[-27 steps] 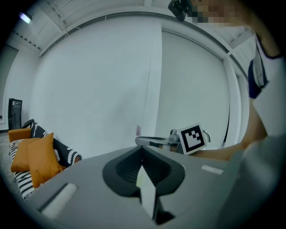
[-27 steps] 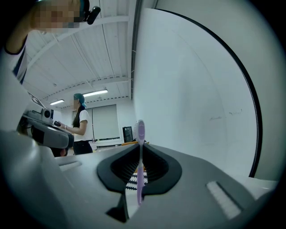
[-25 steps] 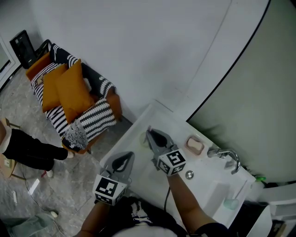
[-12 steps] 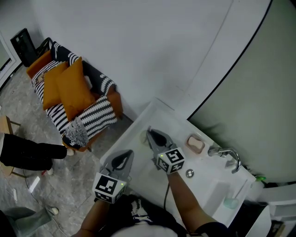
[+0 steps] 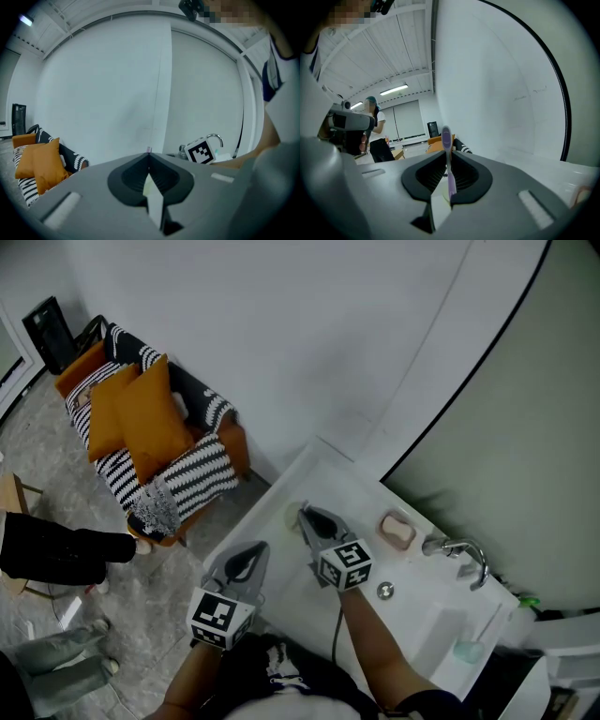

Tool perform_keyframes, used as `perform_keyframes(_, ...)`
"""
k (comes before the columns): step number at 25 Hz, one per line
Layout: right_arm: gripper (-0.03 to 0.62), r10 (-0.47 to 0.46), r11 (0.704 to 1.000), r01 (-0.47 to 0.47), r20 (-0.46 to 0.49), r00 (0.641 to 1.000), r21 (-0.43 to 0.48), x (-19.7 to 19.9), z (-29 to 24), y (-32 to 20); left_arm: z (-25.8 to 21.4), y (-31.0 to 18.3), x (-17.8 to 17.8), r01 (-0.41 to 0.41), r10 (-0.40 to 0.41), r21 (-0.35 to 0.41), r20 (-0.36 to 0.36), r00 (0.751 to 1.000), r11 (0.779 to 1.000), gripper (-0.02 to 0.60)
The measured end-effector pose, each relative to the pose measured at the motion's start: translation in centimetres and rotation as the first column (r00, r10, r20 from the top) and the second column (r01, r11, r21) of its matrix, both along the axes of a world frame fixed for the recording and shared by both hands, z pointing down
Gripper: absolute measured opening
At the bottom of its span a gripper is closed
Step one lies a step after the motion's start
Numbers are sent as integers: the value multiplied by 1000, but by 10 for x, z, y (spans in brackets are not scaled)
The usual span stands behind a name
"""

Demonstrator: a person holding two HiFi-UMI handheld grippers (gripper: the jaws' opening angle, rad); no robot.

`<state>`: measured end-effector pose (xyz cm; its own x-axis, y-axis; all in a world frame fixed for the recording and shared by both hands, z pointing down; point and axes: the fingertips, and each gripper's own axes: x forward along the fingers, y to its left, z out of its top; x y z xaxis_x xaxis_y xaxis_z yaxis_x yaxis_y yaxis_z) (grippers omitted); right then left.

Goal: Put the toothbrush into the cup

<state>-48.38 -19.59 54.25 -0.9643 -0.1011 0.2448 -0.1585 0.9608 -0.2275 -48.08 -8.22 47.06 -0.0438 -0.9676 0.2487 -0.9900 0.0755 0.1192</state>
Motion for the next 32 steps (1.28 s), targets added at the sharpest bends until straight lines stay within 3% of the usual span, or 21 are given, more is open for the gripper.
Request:
perform_keyframes(8,34,0,999,-2,-38,999,-54,4,20,-1,1,1,-4,6,-6,4,6,1000,1000,0)
perform_keyframes(18,41,14,980,-18,-24,1000,-197,10,33,-6,0,1,-3,12,-12,-6,2,1000,1000,0)
perform_keyframes(32,87,43,981,-61,-101,994,-183,20,47,-13,5,1,0,2,-2,-8,9,1000,1000,0)
